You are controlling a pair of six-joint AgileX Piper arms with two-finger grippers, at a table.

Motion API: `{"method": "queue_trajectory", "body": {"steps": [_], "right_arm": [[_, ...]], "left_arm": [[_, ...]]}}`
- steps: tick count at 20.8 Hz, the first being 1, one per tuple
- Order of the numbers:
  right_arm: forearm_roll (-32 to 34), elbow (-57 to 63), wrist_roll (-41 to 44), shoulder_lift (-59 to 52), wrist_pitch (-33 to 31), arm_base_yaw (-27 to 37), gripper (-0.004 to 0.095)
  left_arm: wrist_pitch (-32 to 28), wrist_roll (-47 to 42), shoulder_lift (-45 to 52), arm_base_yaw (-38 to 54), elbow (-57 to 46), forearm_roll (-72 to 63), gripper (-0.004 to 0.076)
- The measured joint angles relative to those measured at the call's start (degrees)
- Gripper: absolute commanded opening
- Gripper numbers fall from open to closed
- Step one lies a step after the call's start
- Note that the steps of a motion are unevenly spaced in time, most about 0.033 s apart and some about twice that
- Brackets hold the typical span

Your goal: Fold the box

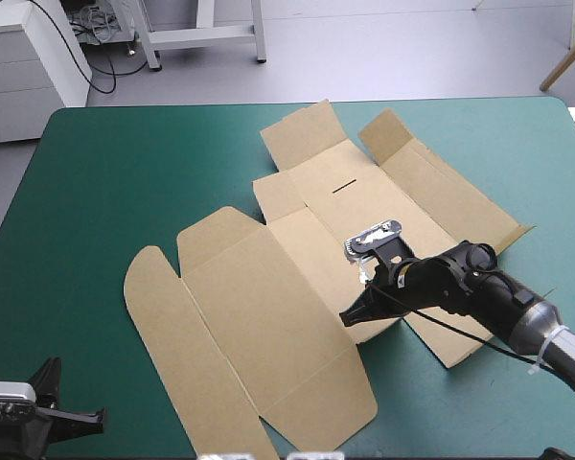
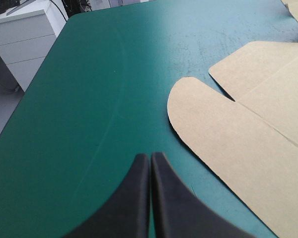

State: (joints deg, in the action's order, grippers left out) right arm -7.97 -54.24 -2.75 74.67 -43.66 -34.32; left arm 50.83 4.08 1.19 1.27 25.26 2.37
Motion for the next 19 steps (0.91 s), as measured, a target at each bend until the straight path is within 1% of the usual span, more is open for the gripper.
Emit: {"method": "queue_trajectory", "body": {"steps": [15,19], "right_arm": [[0.0,0.0,0.3,-0.1,0.1,0.0,-0.0019],[0.0,-0.6,1.0,-2.1,-1.3,0.0,-0.0019]], "left_arm": [[0.0,0.0,0.0,0.0,0.0,-0.1,-0.0010],[0.0,0.1,0.0,0.0,0.0,-0.1,-0.0010]]}}
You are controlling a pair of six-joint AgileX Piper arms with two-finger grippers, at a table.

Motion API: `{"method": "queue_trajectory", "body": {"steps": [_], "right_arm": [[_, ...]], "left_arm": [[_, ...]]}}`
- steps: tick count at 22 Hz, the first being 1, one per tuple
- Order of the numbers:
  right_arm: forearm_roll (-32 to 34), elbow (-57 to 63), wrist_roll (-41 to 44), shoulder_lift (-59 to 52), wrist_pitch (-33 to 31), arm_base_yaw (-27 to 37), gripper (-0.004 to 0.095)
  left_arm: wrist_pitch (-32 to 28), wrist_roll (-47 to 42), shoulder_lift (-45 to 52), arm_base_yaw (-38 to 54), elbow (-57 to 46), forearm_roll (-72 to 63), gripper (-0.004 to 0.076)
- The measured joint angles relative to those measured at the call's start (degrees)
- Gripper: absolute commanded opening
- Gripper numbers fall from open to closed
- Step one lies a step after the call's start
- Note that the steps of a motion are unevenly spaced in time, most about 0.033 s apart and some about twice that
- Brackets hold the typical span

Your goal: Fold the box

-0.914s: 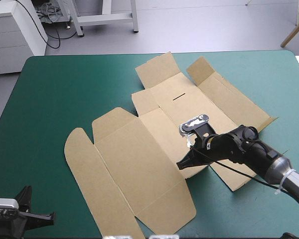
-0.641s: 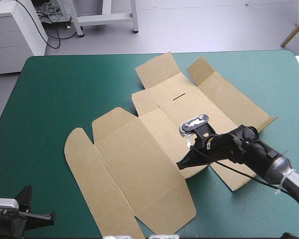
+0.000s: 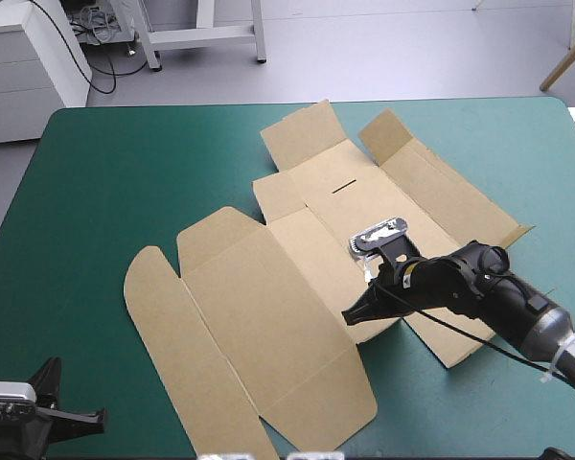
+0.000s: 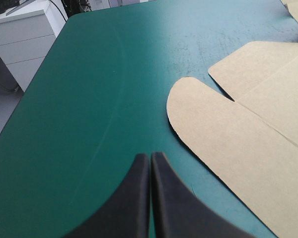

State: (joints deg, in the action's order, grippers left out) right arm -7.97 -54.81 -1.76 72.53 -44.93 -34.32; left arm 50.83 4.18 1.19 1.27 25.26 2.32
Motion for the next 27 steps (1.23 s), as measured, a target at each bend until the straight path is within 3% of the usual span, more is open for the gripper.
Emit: {"method": "queue_trajectory", "body": {"steps": [11,15,21,27], "right_arm": [[1.9,-6.6,2.5,-9.8,-15.4,0.0,-0.0019],[4.2,-6.8,7.2,-20.2,-24.8,0.0,-0.0019],[1.5,-7.0,12.2,-33.9,-26.6,0.0,-0.0019],[0.9,-6.8,13.0,-35.2,-26.6,0.0,-0.0019]], "left_arm": [[0.0,0.0,0.0,0.0,0.0,0.0,-0.0010],[0.0,0.0,0.0,0.0,0.0,0.0,-0.0010],[0.0,0.0,0.0,0.0,0.0,0.0,-0.0010],[0.0,0.0,0.0,0.0,0.0,0.0,-0.0010]]}}
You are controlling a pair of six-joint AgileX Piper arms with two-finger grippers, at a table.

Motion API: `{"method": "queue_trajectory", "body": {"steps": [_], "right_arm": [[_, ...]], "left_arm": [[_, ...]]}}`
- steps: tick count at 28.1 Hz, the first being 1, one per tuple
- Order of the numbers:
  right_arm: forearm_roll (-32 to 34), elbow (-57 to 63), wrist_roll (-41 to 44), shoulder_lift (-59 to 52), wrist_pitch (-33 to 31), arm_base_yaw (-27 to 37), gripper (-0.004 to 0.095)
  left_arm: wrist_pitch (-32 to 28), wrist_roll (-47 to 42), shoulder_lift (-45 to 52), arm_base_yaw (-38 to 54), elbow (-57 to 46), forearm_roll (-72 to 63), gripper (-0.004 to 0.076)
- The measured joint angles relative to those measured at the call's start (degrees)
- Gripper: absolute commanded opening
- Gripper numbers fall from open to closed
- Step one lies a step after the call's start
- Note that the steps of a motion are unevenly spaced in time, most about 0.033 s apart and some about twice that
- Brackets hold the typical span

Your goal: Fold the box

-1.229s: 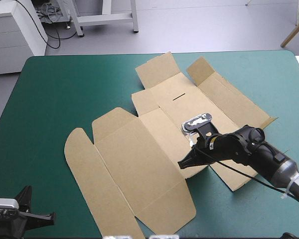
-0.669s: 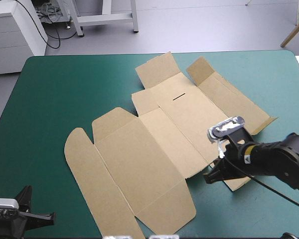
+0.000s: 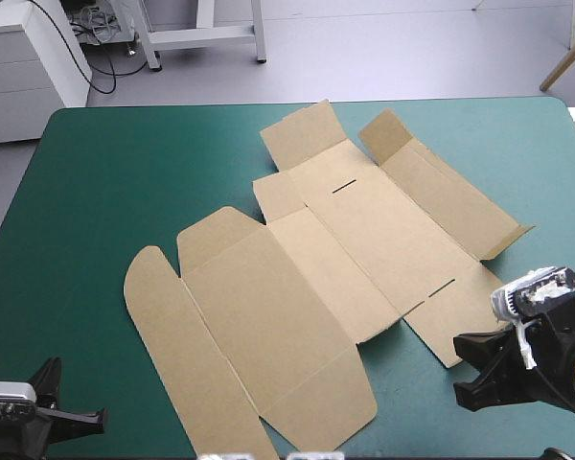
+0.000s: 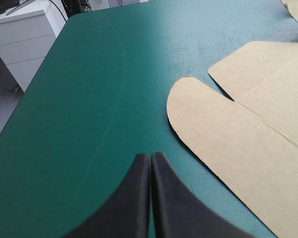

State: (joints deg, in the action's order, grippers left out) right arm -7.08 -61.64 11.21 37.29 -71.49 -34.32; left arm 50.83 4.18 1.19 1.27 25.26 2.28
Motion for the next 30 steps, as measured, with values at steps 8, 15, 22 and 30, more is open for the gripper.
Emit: {"method": "queue_trajectory", "body": {"steps": [8,15,22,30], "right_arm": [[0.1,7.9,0.8,0.1,0.0,0.0,-0.0019],[1.3,8.7,0.9,0.1,0.1,0.0,-0.0019],[2.1,8.7,0.9,0.1,0.1,0.0,0.0087],[2.3,8.7,0.5,0.1,0.1,0.0,0.0513]], "left_arm": [[0.0,0.0,0.0,0.0,0.0,0.0,-0.0010],[0.0,0.0,0.0,0.0,0.0,0.0,-0.0010],[0.0,0.0,0.0,0.0,0.0,0.0,-0.0010],[0.0,0.0,0.0,0.0,0.0,0.0,-0.0010]]}}
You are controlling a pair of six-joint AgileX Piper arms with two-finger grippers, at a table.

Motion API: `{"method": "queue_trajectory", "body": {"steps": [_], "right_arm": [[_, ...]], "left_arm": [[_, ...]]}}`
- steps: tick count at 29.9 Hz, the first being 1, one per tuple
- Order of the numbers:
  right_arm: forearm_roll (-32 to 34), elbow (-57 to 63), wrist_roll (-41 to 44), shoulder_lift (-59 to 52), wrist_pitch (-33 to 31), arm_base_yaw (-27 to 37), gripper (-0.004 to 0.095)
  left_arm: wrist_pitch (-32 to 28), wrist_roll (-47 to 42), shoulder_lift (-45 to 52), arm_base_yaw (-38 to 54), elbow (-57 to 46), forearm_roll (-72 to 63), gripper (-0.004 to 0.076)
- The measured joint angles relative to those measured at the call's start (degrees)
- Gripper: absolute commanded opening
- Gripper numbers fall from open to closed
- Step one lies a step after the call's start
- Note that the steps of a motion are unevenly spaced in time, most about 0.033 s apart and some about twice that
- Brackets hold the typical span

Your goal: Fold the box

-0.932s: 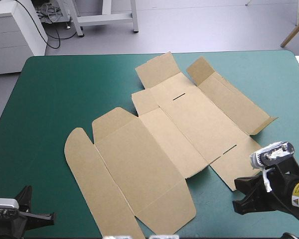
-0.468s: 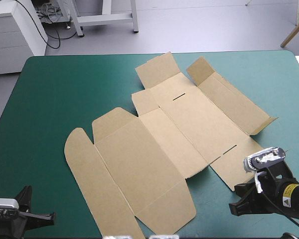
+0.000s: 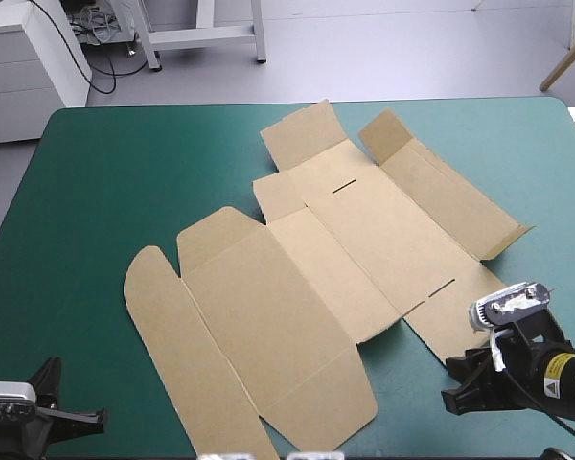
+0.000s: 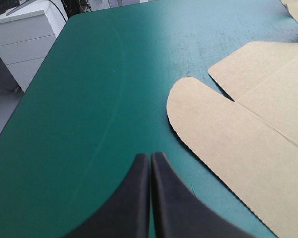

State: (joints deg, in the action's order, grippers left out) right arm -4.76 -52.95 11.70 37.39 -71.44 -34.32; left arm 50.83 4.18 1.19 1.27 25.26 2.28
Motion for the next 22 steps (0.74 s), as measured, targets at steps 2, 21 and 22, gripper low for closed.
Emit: {"method": "queue_trajectory", "body": {"steps": [2,21,22], "right_arm": [[0.0,0.0,0.0,0.0,0.0,0.0,0.0598],[-4.6,0.4,11.9,2.0,6.0,0.0,0.0624],[-4.6,0.4,13.9,2.8,6.1,0.0,0.0624]], "left_arm": [[0.0,0.0,0.0,0.0,0.0,0.0,-0.0010],[0.0,0.0,0.0,0.0,0.0,0.0,-0.0010],[0.0,0.0,0.0,0.0,0.0,0.0,-0.0010]]}}
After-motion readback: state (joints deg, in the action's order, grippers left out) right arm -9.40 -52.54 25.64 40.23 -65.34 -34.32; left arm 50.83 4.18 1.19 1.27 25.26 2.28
